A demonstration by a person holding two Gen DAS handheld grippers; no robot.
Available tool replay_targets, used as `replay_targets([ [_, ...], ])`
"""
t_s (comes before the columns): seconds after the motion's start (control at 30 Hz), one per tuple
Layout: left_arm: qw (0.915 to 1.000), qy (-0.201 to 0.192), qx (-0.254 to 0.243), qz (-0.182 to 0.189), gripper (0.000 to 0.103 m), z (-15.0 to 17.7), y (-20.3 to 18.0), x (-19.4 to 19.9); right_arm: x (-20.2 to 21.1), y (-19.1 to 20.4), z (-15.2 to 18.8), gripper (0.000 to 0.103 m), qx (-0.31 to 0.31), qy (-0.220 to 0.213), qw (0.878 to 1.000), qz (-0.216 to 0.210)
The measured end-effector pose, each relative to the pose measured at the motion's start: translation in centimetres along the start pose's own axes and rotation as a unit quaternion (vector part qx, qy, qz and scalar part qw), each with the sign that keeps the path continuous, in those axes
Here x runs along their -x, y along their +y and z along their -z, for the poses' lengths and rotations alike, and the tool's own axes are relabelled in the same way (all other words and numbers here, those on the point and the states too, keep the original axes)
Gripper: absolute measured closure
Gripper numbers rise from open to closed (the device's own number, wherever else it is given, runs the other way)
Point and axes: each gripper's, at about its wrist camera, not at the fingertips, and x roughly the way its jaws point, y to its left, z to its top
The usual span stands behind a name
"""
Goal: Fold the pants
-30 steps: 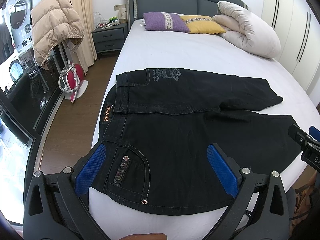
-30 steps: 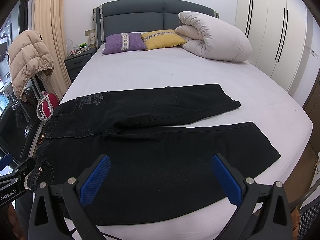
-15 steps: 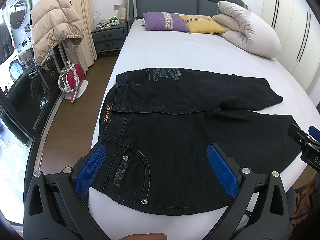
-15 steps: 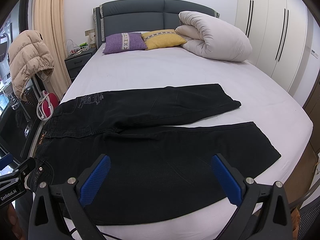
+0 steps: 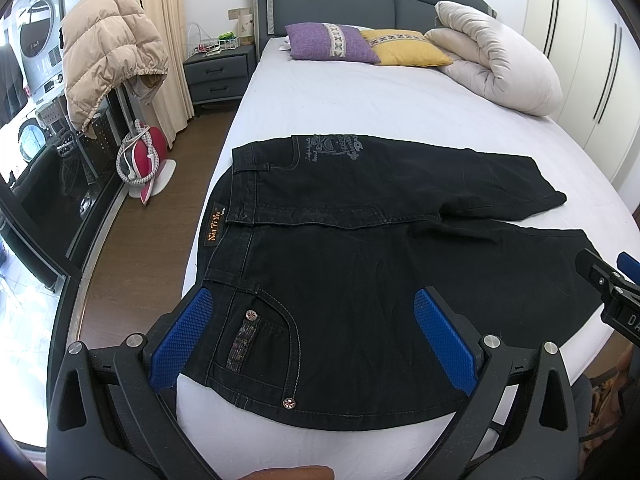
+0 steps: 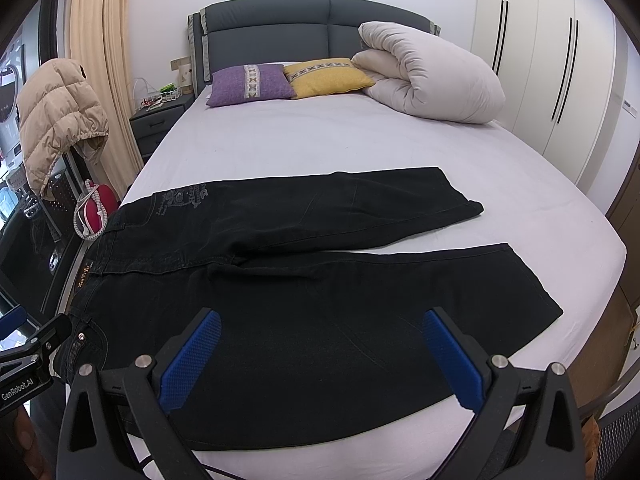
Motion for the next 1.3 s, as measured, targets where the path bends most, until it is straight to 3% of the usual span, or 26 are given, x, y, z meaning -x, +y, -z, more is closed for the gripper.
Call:
replay_targets([
  [0.43,0.9999,0.005,-0.01,-0.004,0.0,0.2,0.0,-0.9,-1.3,0.6,0.2,0.0,0.0,0.01,1.0,-0.01],
  [0.63,0.9997,0.017,-0.014,0.007,0.0,-1.2,0.9,-3.2,-2.8,0.8,-0.4,0.0,0.006,0.017,0.999,-0.029],
  [0.8,0.9952,0.02,-0.081,0.052,0.0,-3.1,1.1,-6.3,-4.5,0.7,-1.5,0.0,0.024,0.017,0.997,-0.065],
  [0.9,0.991,0.037,-0.12,0.047,0.0,-4.0,1.0,-8.4,-5.6,0.3,-2.9,0.0,0.037,0.009,0.995,-0.088],
  [0.97,0.9897,0.044,-0.112,0.077,0.0,-5.3,1.6,-9.4,-6.6,-0.1,-4.0,0.0,0.047,0.009,0.993,-0.103],
  [1.07,0.9888,0.03,-0.127,0.072,0.0,-9.3,2.7,-11.6,-8.4,-1.1,-5.7,0.002,0.06,0.017,0.989,-0.137],
  [1.17,0.98,0.019,-0.172,0.098,0.0,-14.4,3.6,-15.0,-10.1,-1.7,-7.3,0.009,0.079,0.028,0.98,-0.18],
  [1.3,0.9612,0.068,-0.209,0.167,0.0,-20.0,4.4,-21.4,-12.1,-2.2,-8.8,0.01,0.107,0.04,0.966,-0.233],
])
